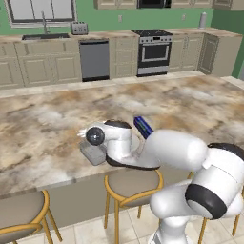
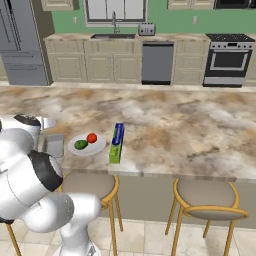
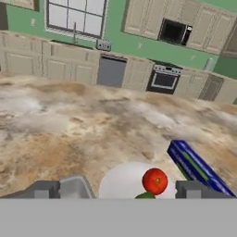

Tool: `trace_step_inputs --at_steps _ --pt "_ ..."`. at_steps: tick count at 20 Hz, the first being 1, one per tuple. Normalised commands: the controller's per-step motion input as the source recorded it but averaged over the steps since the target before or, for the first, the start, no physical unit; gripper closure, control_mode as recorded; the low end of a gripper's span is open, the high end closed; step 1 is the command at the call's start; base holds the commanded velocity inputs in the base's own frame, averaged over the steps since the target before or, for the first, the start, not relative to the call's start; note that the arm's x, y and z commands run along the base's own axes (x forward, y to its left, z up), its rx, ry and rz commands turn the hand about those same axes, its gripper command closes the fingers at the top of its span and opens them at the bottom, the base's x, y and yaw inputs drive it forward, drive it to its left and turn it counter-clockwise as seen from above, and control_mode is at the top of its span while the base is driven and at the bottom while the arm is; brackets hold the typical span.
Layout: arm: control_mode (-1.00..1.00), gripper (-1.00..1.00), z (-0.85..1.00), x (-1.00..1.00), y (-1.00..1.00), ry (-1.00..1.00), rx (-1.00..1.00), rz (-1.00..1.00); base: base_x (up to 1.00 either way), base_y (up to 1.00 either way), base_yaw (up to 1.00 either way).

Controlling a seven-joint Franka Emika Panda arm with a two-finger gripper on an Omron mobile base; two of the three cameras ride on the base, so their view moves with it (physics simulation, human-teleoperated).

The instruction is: Retrieve the tupperware and aluminum foil from the cabinet and place them on the dining counter near the plate with tomato and avocado to prepare for storing leftovers.

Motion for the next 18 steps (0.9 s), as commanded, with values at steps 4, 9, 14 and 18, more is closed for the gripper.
trace_step_inputs --at_steps 4,9,14,18 --pt "-1.00 -1.00 1.00 0.00 -0.68 0.10 0.19 -0.11 0.00 0.00 0.00" --pt "-1.00 -1.00 0.86 -0.55 -0.70 0.11 0.11 -0.03 0.00 0.00 0.00" --pt "-1.00 -1.00 0.05 -0.87 -0.83 -0.06 0.14 0.10 0.00 0.00 0.00" --pt "-1.00 -1.00 0.00 -0.69 -0.79 -0.12 0.21 0.04 0.00 0.00 0.00"
